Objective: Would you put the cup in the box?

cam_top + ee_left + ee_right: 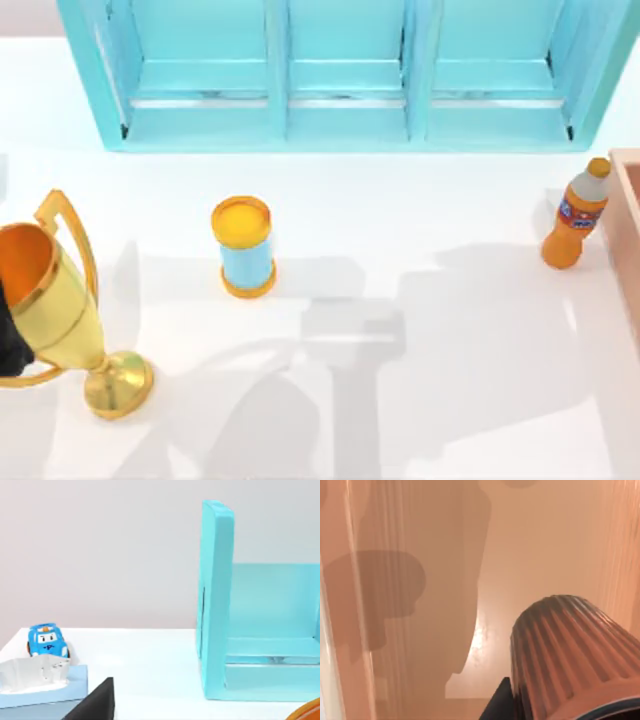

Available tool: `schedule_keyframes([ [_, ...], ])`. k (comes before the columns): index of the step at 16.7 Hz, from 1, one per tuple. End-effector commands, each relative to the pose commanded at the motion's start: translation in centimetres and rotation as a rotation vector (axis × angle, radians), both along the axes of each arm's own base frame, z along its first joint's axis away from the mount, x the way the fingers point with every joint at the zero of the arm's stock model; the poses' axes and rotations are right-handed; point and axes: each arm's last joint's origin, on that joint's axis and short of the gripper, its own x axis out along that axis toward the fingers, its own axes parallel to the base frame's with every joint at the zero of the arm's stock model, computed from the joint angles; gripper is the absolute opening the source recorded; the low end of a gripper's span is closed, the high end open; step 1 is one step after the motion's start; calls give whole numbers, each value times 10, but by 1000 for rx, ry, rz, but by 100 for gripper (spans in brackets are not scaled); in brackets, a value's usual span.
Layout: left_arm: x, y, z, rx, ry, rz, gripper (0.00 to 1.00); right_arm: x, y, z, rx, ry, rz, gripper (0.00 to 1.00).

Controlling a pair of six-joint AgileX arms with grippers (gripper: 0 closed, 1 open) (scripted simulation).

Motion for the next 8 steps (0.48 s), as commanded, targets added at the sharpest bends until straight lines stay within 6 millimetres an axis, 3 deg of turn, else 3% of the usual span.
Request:
schedule_keyframes([
  [3,0,0,0,0,0,0,100,1,0,-10,0,-1,2,0],
  [8,0,0,0,0,0,0,100,3,-2,-54,-1,-3,-1,0],
])
